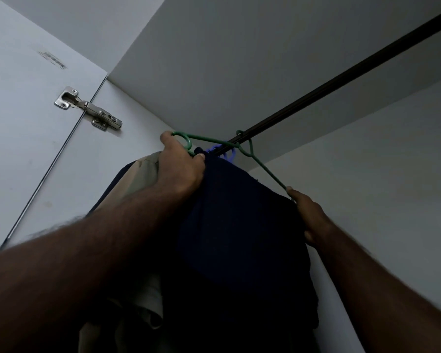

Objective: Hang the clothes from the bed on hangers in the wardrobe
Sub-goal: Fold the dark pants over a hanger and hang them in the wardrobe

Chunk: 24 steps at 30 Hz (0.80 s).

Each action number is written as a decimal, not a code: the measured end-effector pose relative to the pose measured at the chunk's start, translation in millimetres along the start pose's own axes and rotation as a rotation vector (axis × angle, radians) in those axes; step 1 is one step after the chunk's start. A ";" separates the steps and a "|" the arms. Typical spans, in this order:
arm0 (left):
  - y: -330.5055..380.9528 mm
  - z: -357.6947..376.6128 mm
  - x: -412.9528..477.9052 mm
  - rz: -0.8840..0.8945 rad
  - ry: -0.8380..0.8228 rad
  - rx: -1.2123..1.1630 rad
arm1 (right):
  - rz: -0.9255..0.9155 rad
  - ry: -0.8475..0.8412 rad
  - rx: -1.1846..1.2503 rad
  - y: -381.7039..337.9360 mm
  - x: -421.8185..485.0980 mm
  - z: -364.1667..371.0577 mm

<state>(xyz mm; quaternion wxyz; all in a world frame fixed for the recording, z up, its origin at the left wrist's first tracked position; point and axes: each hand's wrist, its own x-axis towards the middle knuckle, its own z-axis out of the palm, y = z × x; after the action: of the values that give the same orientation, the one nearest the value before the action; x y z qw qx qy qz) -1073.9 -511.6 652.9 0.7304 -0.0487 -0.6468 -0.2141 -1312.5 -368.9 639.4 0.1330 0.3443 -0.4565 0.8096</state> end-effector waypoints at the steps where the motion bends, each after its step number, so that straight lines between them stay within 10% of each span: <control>1: 1.1 -1.9 -3.7 -0.007 -0.013 0.003 | 0.003 -0.023 -0.029 2.0 -2.3 0.1; 7: -6.3 1.1 -41.9 -0.220 -0.260 -0.238 | -0.345 0.089 -0.522 9.7 -46.4 2.0; 13: -21.0 0.1 -83.9 -0.233 -0.476 -0.235 | -0.746 -0.303 -0.515 15.6 -160.4 7.5; 17: -27.8 14.4 -112.3 -0.265 -0.640 -0.176 | -0.743 -0.227 -0.858 38.0 -175.5 6.7; 24: -37.8 21.6 -150.0 -0.347 -0.584 -0.304 | -0.526 -0.122 -0.575 33.3 -153.8 -23.0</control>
<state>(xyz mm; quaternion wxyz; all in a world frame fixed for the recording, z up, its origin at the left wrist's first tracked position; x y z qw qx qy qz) -1118.9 -500.7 503.7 0.4524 -0.1053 -0.7873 -0.4054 -1228.3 -352.8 505.4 0.3998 0.4456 -0.5678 0.5650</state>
